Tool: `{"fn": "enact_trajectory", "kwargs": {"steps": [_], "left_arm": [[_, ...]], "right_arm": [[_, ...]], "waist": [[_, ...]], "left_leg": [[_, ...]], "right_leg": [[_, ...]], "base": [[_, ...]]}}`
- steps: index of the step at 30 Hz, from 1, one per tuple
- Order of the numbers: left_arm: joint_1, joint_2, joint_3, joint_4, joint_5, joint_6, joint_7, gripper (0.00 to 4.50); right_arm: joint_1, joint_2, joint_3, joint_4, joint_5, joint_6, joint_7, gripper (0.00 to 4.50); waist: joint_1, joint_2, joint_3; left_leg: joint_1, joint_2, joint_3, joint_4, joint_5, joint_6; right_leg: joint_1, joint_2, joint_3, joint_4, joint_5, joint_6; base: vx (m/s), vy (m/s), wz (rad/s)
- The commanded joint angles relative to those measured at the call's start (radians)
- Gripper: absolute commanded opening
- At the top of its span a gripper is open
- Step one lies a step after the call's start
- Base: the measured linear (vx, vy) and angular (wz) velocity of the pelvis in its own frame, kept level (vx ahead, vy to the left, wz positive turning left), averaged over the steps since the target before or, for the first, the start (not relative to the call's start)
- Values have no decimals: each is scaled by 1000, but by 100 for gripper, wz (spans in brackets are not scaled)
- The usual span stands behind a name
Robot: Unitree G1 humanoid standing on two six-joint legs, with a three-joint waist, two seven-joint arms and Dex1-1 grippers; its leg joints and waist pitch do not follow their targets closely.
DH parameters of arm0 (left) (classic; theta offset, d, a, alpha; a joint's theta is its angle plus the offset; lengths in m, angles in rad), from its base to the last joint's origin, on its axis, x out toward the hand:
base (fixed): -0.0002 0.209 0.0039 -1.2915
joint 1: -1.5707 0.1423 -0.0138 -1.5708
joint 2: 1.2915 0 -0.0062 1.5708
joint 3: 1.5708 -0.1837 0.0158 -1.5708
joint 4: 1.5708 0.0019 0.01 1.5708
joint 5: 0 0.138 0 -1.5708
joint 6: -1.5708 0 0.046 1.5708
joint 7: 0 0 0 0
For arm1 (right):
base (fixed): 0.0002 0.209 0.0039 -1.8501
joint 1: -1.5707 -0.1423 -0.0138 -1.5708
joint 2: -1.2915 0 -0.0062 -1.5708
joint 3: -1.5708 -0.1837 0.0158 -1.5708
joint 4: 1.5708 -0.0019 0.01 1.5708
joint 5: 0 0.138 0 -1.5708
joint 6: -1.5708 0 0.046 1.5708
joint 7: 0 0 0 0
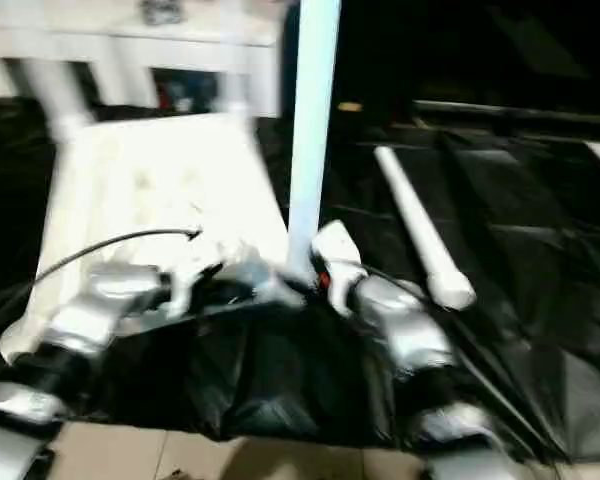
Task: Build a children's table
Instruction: Rotate leg to tighten
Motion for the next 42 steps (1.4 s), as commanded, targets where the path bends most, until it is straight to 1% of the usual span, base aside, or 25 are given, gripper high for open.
{"fn": "enact_trajectory", "kwargs": {"steps": [1, 2, 3, 4, 5, 6, 8, 10, 14, 15, 16, 18, 19, 21, 22, 23, 24, 26, 31, 32, 33, 35, 36, 39, 42], "left_arm": [[-31, -68, 6, -50, 7, 36, 111, 0], [-30, -77, 4, -52, 8, 39, 121, 0], [-30, -89, 1, -53, 10, 42, 133, 0], [-31, -101, -1, -49, 10, 33, 140, 0], [-32, -107, -4, -42, 8, 23, 138, 0], [-35, -108, -8, -35, 11, 14, 138, 0], [-39, -101, -13, -22, 12, 0, 123, 0], [-38, -94, -15, -20, 13, -11, 112, 0], [-25, -69, -26, -39, 4, -24, 59, 0], [-13, -49, -31, -55, -4, -23, 12, 0], [-12, -46, -31, -56, -6, -26, 3, 0], [2, -16, -36, -69, -30, -51, -85, 0], [5, -4, -39, -72, -35, -54, -112, 0], [8, 9, -41, -76, -40, -58, -137, 0], [15, 43, -43, -86, -60, -77, -208, 0], [16, 48, -44, -87, -63, -81, -220, 0], [16, 50, -44, -87, -65, -81, -224, 0], [19, 77, -46, -91, -76, -92, -271, 0], [14, 109, -37, -83, -91, -103, -340, 0], [14, 113, -36, -83, -95, -103, -351, 0], [14, 119, -36, -83, -101, -104, -365, 0], [12, 134, -39, -80, -111, -104, -398, 0], [11, 135, -39, -80, -112, -104, -401, 0], [5, 149, -45, -70, -113, -96, -443, 0], [4, 148, -43, -67, -112, -97, -446, 0]], "right_arm": [[-21, 73, 36, 61, -5, -6, -51, 269], [-26, 80, 39, 67, -7, -13, -58, 269], [-32, 91, 41, 75, -14, -26, -66, 304], [-38, 100, 40, 81, -13, -35, -62, 325], [-42, 105, 35, 85, -9, -37, -58, 340], [-47, 108, 30, 92, -6, -40, -51, 347], [-56, 96, 36, 101, -17, -52, -34, 357], [-57, 88, 44, 102, -24, -60, -21, 386], [-61, 62, 50, 107, -23, -84, 27, 386], [-58, 38, 58, 104, -25, -105, 65, 386], [-58, 35, 59, 103, -26, -107, 71, 386], [-48, -3, 75, 90, -31, -133, 135, 386], [-44, -16, 81, 81, -30, -138, 164, 386], [-38, -27, 84, 71, -29, -142, 198, 386], [-7, -62, 101, 13, -8, -142, 310, 386], [-1, -68, 105, 1, -3, -141, 330, 386], [1, -71, 106, -3, -2, -140, 337, 386], [35, -103, 128, -68, 22, -128, 428, 386], [92, -165, 176, -167, 64, -108, 580, 386], [98, -171, 180, -179, 68, -105, 596, 371], [109, -178, 183, -199, 75, -97, 617, 362], [130, -195, 190, -253, 90, -72, 664, 345], [132, -197, 190, -257, 91, -69, 668, 345], [142, -211, 205, -292, 93, -49, 694, 317], [144, -209, 207, -298, 95, -44, 694, 292]], "waist": [[1, 0, -62], [-1, 0, -62], [1, 0, -65], [1, 0, -65], [3, -5, -68], [4, -2, -69], [3, -1, -70], [3, 1, -69], [-1, 0, -66], [-2, 2, -66], [-1, 1, -67], [-2, 1, -68], [-1, 2, -69], [0, 4, -68], [1, 2, -68], [4, 2, -69], [3, 3, -70], [6, 3, -70], [24, 2, -65], [27, 3, -65], [28, 2, -64], [33, 2, -65], [35, 2, -66], [40, 2, -66], [46, 2, -67]], "left_leg": [[14, 14, -6, -68, -299, -4], [10, 16, -6, -69, -282, 1], [10, 15, -4, -66, -270, 8], [7, 15, -4, -67, -259, 11], [3, 16, -3, -66, -230, 20], [4, 17, -2, -65, -215, 27], [3, 16, -1, -65, -203, 35], [1, 16, -1, -65, -199, 37], [1, 16, -1, -66, -229, 37], [3, 16, -2, -67, -235, 33], [4, 16, -2, -66, -238, 34], [1, 17, -2, -65, -226, 39], [2, 17, -1, -64, -225, 41], [2, 20, -1, -65, -215, 45], [3, 19, -1, -66, -220, 48], [3, 20, -1, -65, -217, 52], [2, 22, 0, -64, -205, 59], [5, 21, 2, -64, -208, 64], [11, 25, 4, -67, -236, 52], [13, 26, 4, -66, -243, 50], [10, 25, 3, -68, -240, 47], [9, 25, 2, -68, -234, 46], [9, 26, 2, -68, -228, 46], [10, 25, 2, -68, -224, 43], [11, 26, 2, -68, -223, 39]], "right_leg": [[40, -72, 40, -96, -436, -142], [41, -72, 41, -92, -407, -152], [41, -71, 42, -91, -377, -157], [44, -71, 43, -88, -355, -161], [48, -70, 43, -81, -305, -171], [47, -70, 44, -77, -264, -183], [50, -69, 44, -73, -231, -196], [52, -69, 43, -71, -220, -203], [52, -71, 44, -77, -263, -196], [51, -71, 43, -78, -285, -191], [52, -72, 42, -80, -290, -190], [52, -71, 43, -76, -264, -195], [51, -72, 44, -76, -258, -200], [51, -70, 45, -69, -210, -220], [53, -68, 44, -70, -207, -221], [56, -68, 44, -68, -199, -218], [55, -69, 46, -65, -172, -227], [54, -68, 45, -65, -168, -236], [49, -70, 47, -73, -238, -216], [46, -70, 47, -74, -249, -215], [49, -70, 47, -73, -255, -211], [50, -70, 47, -74, -260, -204], [49, -70, 47, -71, -252, -203], [48, -71, 46, -72, -256, -203], [46, -71, 47, -71, -250, -203]], "base": [[0, 0, 0], [0, 0, 0], [0, 0, 0], [0, 0, 0], [0, 0, 0], [0, 0, 0], [0, 0, 0], [0, 0, 0], [0, 0, 0], [0, 0, 0], [0, 0, 0], [0, 0, 0], [0, 0, 0], [0, 0, 0], [0, 0, 0], [0, 0, 0], [0, 0, 0], [0, 0, 0], [0, 0, 0], [0, 0, 0], [0, 0, 0], [0, 0, 0], [0, 0, 0], [0, 0, 0], [0, 0, 0]]}}
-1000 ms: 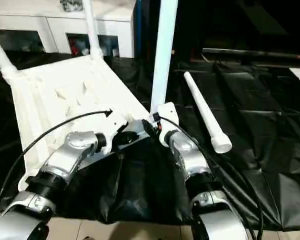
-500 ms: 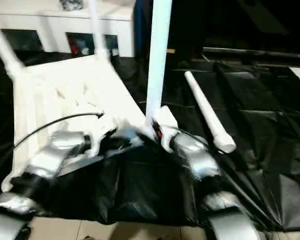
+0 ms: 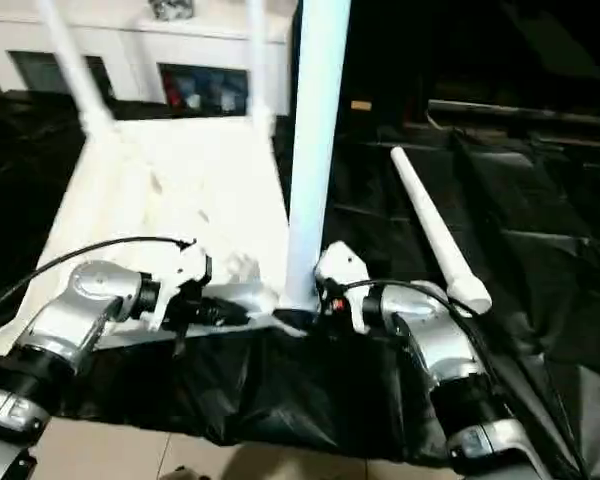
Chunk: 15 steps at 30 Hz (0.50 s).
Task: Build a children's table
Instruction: Rotate leg to tighten
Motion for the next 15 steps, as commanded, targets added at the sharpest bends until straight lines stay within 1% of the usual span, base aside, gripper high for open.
{"fn": "enact_trajectory", "kwargs": {"steps": [1, 2, 6, 8, 9, 10, 11, 12, 13, 14, 15], "left_arm": [[-35, -27, 0, -21, -24, -17, 14, 0], [-35, -27, 0, -21, -24, -17, 14, 0], [-34, -36, 1, -18, -13, -20, 54, 0], [-37, -53, 9, -10, 1, -17, 110, 0], [-39, -63, 14, -5, 9, -16, 140, 0], [-41, -82, 24, 0, 17, -13, 188, 0], [-44, -101, 32, 4, 24, -10, 234, 0], [-45, -119, 36, 6, 31, -3, 274, 0], [-47, -139, 39, 8, 45, 4, 328, 0], [-47, -141, 39, 8, 47, 5, 334, 0], [-51, -170, 43, 11, 64, 20, 406, 0]], "right_arm": [[9, 30, 72, -50, 28, 4, 55, 283], [9, 30, 72, -50, 28, 4, 55, 279], [11, 46, 63, -43, 14, 13, 22, 273], [1, 70, 50, -10, -8, 14, -48, 272], [-6, 84, 43, 9, -23, 15, -89, 272], [-23, 108, 30, 55, -53, 6, -176, 272], [-39, 131, 19, 98, -77, 2, -254, 272], [-58, 156, 4, 142, -95, 0, -335, 272], [-78, 182, -16, 186, -107, -1, -422, 272], [-80, 185, -17, 190, -108, -1, -430, 272], [-104, 221, -48, 239, -107, 9, -529, 272]], "waist": [[-6, 1, -66], [-7, 0, -66], [-6, -1, -67], [-8, 0, -66], [-11, -1, -64], [-12, -1, -64], [-18, 1, -60], [-22, -2, -60], [-25, -2, -60], [-37, -1, -57], [-46, -1, -59]], "left_leg": [[15, 25, 1, -68, -223, 36], [14, 24, 0, -68, -225, 33], [15, 24, 0, -68, -219, 33], [13, 23, 0, -68, -219, 27], [14, 21, -1, -69, -230, 21], [15, 21, -1, -69, -235, 17], [16, 21, -2, -71, -254, 5], [18, 18, -5, -72, -275, -3], [17, 19, -5, -72, -276, -7], [15, 17, -7, -74, -293, -14], [16, 16, -8, -72, -301, -14]], "right_leg": [[49, -71, 46, -71, -254, -199], [50, -71, 46, -71, -260, -196], [50, -72, 46, -72, -264, -191], [48, -72, 46, -72, -267, -190], [47, -73, 46, -75, -292, -184], [48, -73, 45, -76, -306, -180], [43, -73, 44, -81, -351, -173], [47, -74, 42, -86, -396, -158], [46, -76, 43, -86, -407, -154], [43, -75, 40, -90, -438, -146], [43, -76, 40, -92, -456, -138]], "base": [[0, 0, 0], [0, 0, 0], [0, 0, 0], [0, 0, 0], [0, 0, 0], [0, 0, 0], [0, 0, 0], [0, 0, 0], [0, 0, 0], [0, 0, 0], [0, 0, 0]]}}
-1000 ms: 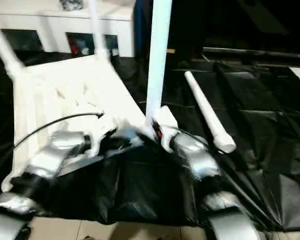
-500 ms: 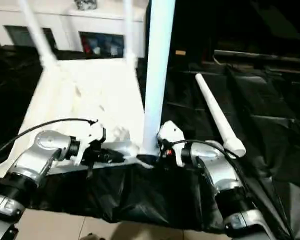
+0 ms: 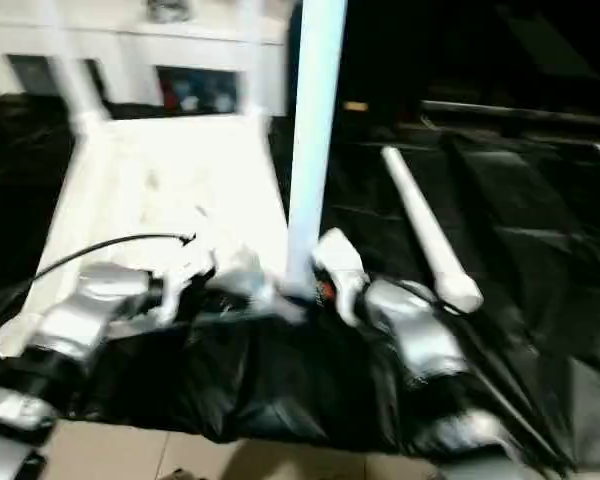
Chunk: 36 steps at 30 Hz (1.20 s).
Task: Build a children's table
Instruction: Rotate leg to tighten
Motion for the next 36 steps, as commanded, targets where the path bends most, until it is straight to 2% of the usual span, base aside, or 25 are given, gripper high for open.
{"fn": "enact_trajectory", "kwargs": {"steps": [1, 4, 5, 8, 9, 10, 13, 15, 19, 22, 23, 26, 27, 28, 32, 35, 36], "left_arm": [[-43, -81, 6, -15, -3, 15, 125, 0], [-53, -139, 21, -14, 11, 48, 244, 0], [-53, -163, 22, -19, 15, 56, 275, 0], [-46, -200, 4, -39, 23, 59, 291, 0], [-46, -200, -6, -37, 27, 48, 281, 0], [-46, -200, -7, -37, 28, 46, 279, 0], [-46, -196, -13, -37, 26, 41, 265, 0], [-40, -180, -25, -47, 22, 42, 232, 0], [-16, -131, -46, -68, 9, 24, 113, 0], [-5, -95, -55, -80, -7, 14, 39, 0], [-3, -76, -58, -83, -13, 9, 5, 0], [-2, -38, -58, -84, -29, -8, -67, 0], [-3, -28, -59, -83, -31, -16, -84, 0], [-6, -11, -59, -77, -35, -26, -114, 0], [-15, 27, -57, -62, -44, -47, -192, 0], [-21, 40, -56, -56, -56, -49, -224, 0], [-26, 49, -56, -51, -65, -52, -246, 0]], "right_arm": [[-26, 71, 21, 74, -31, 15, -128, 272], [-65, 123, -15, 141, -37, 7, -251, 272], [-80, 138, -18, 164, -43, -4, -281, 272], [-108, 166, -31, 206, -30, -38, -292, 272], [-113, 168, -35, 211, -21, -42, -278, 327], [-113, 167, -36, 210, -18, -40, -271, 341], [-113, 162, -37, 206, -13, -38, -246, 343], [-111, 142, -21, 202, -30, -53, -221, 383], [-91, 88, 14, 164, -33, -89, -97, 383], [-64, 45, 53, 119, -31, -108, 11, 383], [-48, 23, 70, 92, -30, -115, 65, 383], [-13, -18, 90, 38, -15, -126, 177, 383], [-5, -28, 94, 24, -9, -126, 204, 383], [8, -44, 101, -2, 7, -120, 252, 383], [49, -95, 135, -87, 47, -82, 384, 383], [69, -114, 144, -131, 66, -57, 432, 357], [78, -123, 148, -154, 74, -45, 460, 348]], "waist": [[-6, 0, -58], [-13, -2, -61], [-13, -2, -63], [-12, -3, -67], [-10, -2, -69], [-10, -2, -70], [-9, 2, -72], [-10, 2, -70], [-11, 2, -68], [-9, 2, -66], [-7, 6, -66], [-7, 3, -67], [-7, 4, -67], [-6, 2, -68], [5, 2, -67], [19, 3, -67], [18, 4, -66]], "left_leg": [[12, 17, -8, -72, -302, -13], [11, 15, -5, -69, -281, 3], [9, 15, -5, -68, -266, 7], [3, 16, -3, -66, -226, 19], [2, 15, -2, -64, -210, 29], [2, 15, -1, -64, -201, 34], [1, 16, 0, -62, -178, 50], [3, 16, 1, -63, -195, 49], [4, 16, 0, -63, -230, 46], [5, 19, 0, -65, -233, 50], [6, 19, -1, -65, -240, 50], [5, 21, -1, -67, -237, 53], [5, 22, -1, -67, -229, 56], [5, 21, 0, -66, -229, 57], [8, 23, 1, -66, -229, 62], [12, 25, 3, -66, -224, 60], [13, 26, 3, -67, -227, 58]], "right_leg": [[41, -74, 40, -94, -456, -140], [39, -72, 43, -93, -415, -149], [43, -71, 42, -90, -390, -154], [49, -70, 43, -81, -309, -172], [49, -69, 44, -77, -266, -181], [51, -70, 44, -74, -246, -186], [53, -68, 44, -67, -179, -211], [54, -69, 43, -70, -197, -216], [53, -71, 43, -78, -255, -204], [52, -69, 44, -76, -249, -205], [51, -70, 44, -76, -254, -205], [52, -69, 45, -74, -235, -206], [52, -68, 45, -70, -212, -220], [53, -68, 45, -71, -210, -222], [54, -69, 45, -72, -228, -218], [49, -68, 46, -71, -226, -216], [48, -68, 46, -71, -228, -219]], "base": [[0, 0, 0], [0, 0, 0], [0, 0, 0], [0, 0, 0], [0, 0, 0], [0, 0, 0], [0, 0, 0], [0, 0, 0], [0, 0, 0], [0, 0, 0], [0, 0, 0], [0, 0, 0], [0, 0, 0], [0, 0, 0], [0, 0, 0], [0, 0, 0], [0, 0, 0]]}}
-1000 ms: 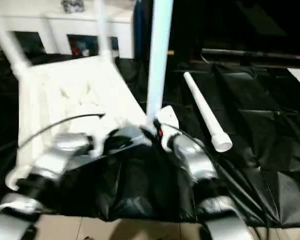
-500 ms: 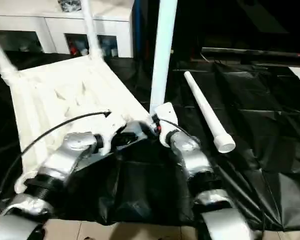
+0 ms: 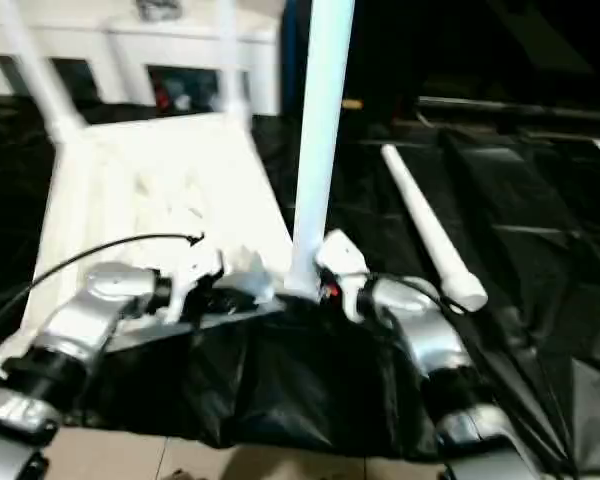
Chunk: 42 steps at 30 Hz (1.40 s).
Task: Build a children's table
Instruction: Rotate leg to tighten
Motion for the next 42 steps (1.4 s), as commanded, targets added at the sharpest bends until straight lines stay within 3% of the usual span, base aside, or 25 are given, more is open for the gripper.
{"fn": "enact_trajectory", "kwargs": {"steps": [1, 8, 14, 17, 21, 23, 25, 26, 29, 31, 32, 37, 42], "left_arm": [[-38, -23, -21, -14, -32, -30, -19, 0], [-42, -17, -19, -2, -29, -39, -37, 0], [-29, -36, -11, -9, -16, -33, 11, 0], [-33, -64, 3, 2, 3, -24, 105, 0], [-40, -125, 21, 2, 44, 37, 281, 0], [-32, -188, 36, -37, 60, 117, 402, 0], [-22, -220, 34, -61, 63, 138, 439, 0], [-19, -230, 28, -69, 67, 144, 449, 0], [-13, -245, 13, -71, 76, 135, 459, 0], [-12, -250, 6, -69, 82, 127, 464, 0], [-14, -255, 2, -65, 87, 112, 469, 0], [-17, -241, -2, -78, 73, 113, 440, 0], [-8, -175, -11, -79, 26, 61, 273, 0]], "right_arm": [[19, 22, 75, -54, 23, 14, 91, 340], [35, 8, 84, -98, 37, 54, 124, 282], [29, 44, 65, -61, 6, 55, 42, 272], [-6, 93, 28, 21, -41, 48, -134, 272], [-67, 175, -33, 151, -88, 37, -418, 270], [-104, 233, -64, 212, -93, 51, -563, 270], [-119, 264, -76, 235, -89, 58, -611, 270], [-127, 275, -77, 244, -91, 59, -627, 270], [-135, 297, -77, 262, -98, 37, -635, 270], [-141, 309, -84, 275, -88, 27, -627, 340], [-149, 322, -99, 291, -68, 18, -617, 340], [-155, 295, -74, 295, -90, -14, -595, 367], [-125, 218, -48, 243, -88, -62, -422, 367]], "waist": [[-1, 0, -64], [10, 0, -65], [11, -3, -65], [2, -3, -59], [-25, -4, -57], [-40, -5, -55], [-40, -5, -58], [-41, -12, -61], [-38, -10, -64], [-36, -9, -64], [-35, -8, -66], [-37, -2, -63], [-37, -2, -67]], "left_leg": [[14, 25, 2, -67, -236, 50], [14, 25, 0, -68, -227, 38], [12, 23, 0, -68, -218, 35], [16, 19, -2, -71, -262, 11], [15, 17, -9, -73, -304, -11], [13, 17, -10, -73, -303, -16], [13, 14, -7, -68, -292, 1], [6, 14, -7, -68, -269, 12], [5, 14, -3, -66, -235, 29], [5, 15, -2, -66, -219, 34], [5, 16, -1, -65, -210, 38], [8, 17, -2, -67, -235, 34], [5, 16, -1, -65, -232, 44]], "right_leg": [[48, -69, 46, -72, -247, -212], [49, -71, 46, -74, -270, -194], [49, -72, 46, -72, -258, -196], [43, -73, 43, -83, -361, -175], [43, -75, 39, -92, -464, -139], [40, -73, 39, -93, -464, -141], [40, -73, 39, -97, -458, -136], [45, -73, 41, -92, -425, -138], [44, -69, 43, -86, -348, -154], [46, -69, 43, -82, -308, -167], [47, -70, 43, -79, -283, -175], [47, -68, 42, -80, -285, -186], [52, -70, 45, -77, -263, -190]], "base": [[0, 0, 0], [0, 0, 0], [0, 0, 0], [0, 0, 0], [0, 0, 0], [0, 0, 0], [0, 0, 0], [0, 0, 0], [0, 0, 0], [0, 0, 0], [0, 0, 0], [0, 0, 0], [0, 0, 0]]}}
